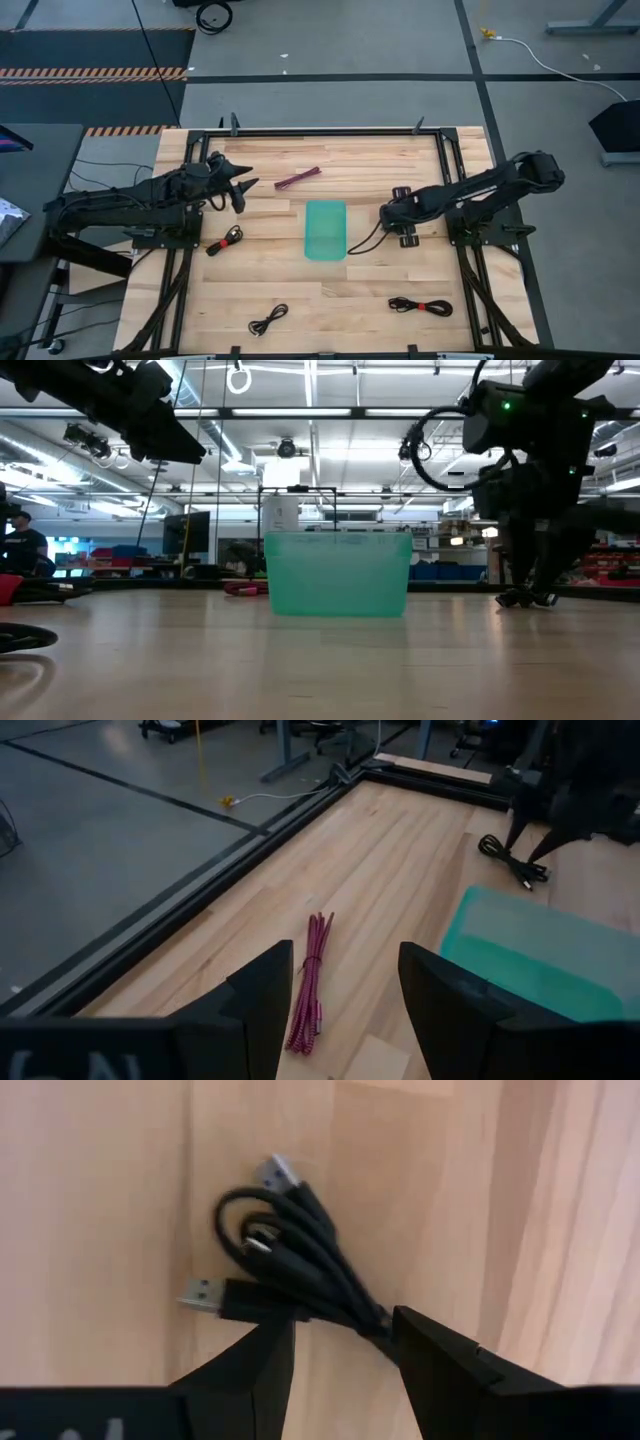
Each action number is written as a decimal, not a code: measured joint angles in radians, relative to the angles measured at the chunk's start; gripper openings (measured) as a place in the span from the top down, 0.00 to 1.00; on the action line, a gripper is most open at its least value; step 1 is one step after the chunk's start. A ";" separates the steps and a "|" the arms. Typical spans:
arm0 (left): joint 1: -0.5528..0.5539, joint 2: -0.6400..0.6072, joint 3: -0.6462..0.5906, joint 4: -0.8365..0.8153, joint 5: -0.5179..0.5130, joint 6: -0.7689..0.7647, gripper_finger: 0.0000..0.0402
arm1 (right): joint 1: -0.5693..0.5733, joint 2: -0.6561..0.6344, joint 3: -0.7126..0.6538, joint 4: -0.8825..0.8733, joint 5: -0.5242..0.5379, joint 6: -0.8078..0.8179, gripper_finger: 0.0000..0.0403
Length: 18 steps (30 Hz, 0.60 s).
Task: Pick and place USB-C Cables
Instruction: Put the black charger cable into the green bin
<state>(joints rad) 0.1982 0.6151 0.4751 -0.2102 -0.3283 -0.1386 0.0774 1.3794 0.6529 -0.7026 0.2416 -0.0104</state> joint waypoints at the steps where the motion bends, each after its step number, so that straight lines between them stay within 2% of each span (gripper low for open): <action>1: 0.000 0.000 0.000 0.000 0.000 -0.007 0.53 | -0.001 0.014 0.000 0.000 0.009 0.007 0.56; 6: 0.000 0.000 0.000 0.001 0.000 -0.007 0.53 | -0.014 0.092 0.007 -0.007 0.026 0.044 0.57; 10: 0.000 0.000 0.001 0.002 0.000 -0.006 0.53 | -0.015 0.120 0.006 0.014 0.040 0.038 0.62; 14: 0.000 0.000 0.001 0.003 0.000 0.002 0.53 | -0.015 0.092 0.003 0.035 0.023 0.081 0.75; 18: 0.000 0.000 0.001 0.017 0.000 0.004 0.53 | -0.016 0.066 0.024 0.056 0.005 0.124 0.93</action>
<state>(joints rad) 0.1982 0.6151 0.4759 -0.1928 -0.3283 -0.1345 0.0615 1.4457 0.6774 -0.6471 0.2466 0.1136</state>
